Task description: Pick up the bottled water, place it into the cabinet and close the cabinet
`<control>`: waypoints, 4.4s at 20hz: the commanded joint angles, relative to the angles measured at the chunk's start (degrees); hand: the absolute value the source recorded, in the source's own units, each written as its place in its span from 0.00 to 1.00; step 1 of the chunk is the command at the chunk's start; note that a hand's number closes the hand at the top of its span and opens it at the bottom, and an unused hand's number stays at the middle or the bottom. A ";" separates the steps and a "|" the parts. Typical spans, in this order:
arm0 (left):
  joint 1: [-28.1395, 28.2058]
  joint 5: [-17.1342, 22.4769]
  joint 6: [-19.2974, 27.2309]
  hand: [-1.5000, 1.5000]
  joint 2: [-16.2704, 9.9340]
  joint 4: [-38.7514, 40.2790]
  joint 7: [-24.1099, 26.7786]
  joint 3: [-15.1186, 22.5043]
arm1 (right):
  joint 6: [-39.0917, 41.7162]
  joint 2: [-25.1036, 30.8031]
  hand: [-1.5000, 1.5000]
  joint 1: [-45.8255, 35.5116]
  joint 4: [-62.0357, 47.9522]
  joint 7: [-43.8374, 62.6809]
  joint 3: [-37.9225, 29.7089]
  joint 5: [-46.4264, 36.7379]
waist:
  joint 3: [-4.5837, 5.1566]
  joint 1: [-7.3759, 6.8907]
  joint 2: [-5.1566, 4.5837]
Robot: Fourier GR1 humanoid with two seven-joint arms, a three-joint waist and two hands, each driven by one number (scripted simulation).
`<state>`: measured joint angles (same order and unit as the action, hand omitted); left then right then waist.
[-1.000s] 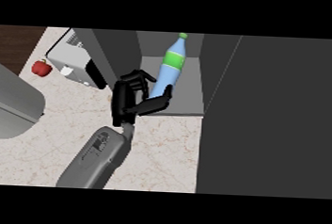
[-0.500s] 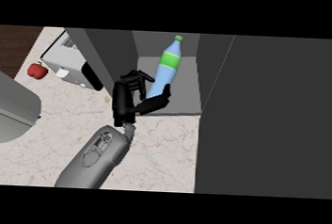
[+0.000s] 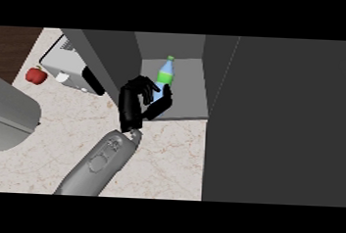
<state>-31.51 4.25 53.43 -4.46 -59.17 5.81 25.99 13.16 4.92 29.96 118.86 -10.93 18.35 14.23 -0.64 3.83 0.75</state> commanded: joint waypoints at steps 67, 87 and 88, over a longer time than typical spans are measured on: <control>34.04 13.51 -33.08 0.00 -3.83 -52.21 5.92 1.54 | -2.28 3.56 0.00 5.31 3.47 -2.89 4.73 -7.11 | 0.63 -4.17 -0.49; 66.37 23.98 -45.37 0.00 -17.47 -73.26 17.31 -8.44 | 2.21 8.68 1.00 0.31 14.15 10.05 24.79 -22.04 | 0.80 -5.32 -0.24; 67.63 24.56 -44.40 0.00 -17.85 -77.00 15.80 -8.85 | 2.24 8.87 1.00 0.02 16.60 13.65 25.75 -22.53 | 0.81 -5.70 -0.24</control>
<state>31.11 26.14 11.12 -20.41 -132.25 20.88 19.67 15.40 17.66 31.33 132.32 -0.60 31.49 -4.94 -0.15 -1.51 -0.29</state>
